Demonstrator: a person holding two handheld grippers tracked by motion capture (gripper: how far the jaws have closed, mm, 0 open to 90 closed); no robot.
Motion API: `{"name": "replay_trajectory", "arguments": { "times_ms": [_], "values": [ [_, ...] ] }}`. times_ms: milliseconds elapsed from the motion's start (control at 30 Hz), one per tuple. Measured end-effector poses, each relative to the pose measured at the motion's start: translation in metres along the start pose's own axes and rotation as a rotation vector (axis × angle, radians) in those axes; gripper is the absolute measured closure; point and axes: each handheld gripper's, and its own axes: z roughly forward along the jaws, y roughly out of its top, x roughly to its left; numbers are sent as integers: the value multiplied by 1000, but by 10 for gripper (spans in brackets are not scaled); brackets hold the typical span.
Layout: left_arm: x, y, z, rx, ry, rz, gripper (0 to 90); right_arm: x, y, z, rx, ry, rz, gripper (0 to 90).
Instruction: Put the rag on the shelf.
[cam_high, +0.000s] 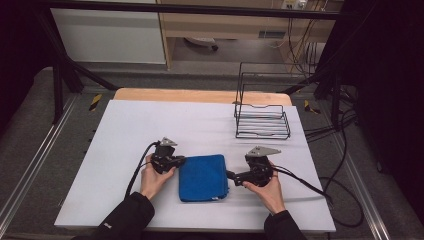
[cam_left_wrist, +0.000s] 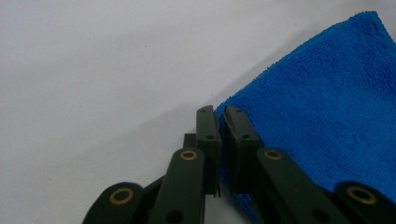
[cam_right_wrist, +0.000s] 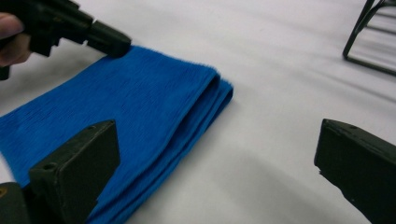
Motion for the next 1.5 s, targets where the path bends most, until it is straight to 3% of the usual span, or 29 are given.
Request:
{"name": "replay_trajectory", "arguments": {
  "times_ms": [100,233,300,367,433,600,700,800,833,1100,1267,1500],
  "values": [
    [0,0,0,-1,1,9,847,1,11,13,4,2,-9,70],
    [0,-1,0,-3,-1,14,847,-1,19,27,18,3,36,117],
    [-1,-1,0,-4,2,18,846,-3,24,42,39,-2,31,179],
    [-1,-1,0,-4,4,23,846,-3,24,45,45,-3,28,198],
    [-1,-1,0,-4,4,26,845,-6,23,54,59,-7,40,280],
    [-1,-1,0,-5,2,27,844,-9,22,59,81,-19,28,404],
    [-1,-1,0,-5,0,29,843,-8,20,63,87,6,46,512],
    [-1,-1,0,-5,-1,32,842,-8,19,65,90,2,42,557],
    [0,-1,0,-5,-3,33,842,-7,19,65,97,19,64,611],
    [3,-1,0,-6,-27,16,842,-5,18,65,118,59,142,787],
    [7,-1,0,-6,-49,-6,849,-6,18,66,124,68,178,826],
    [7,0,-4,-22,-57,-7,863,-5,19,63,114,67,179,836]
  ]
}}
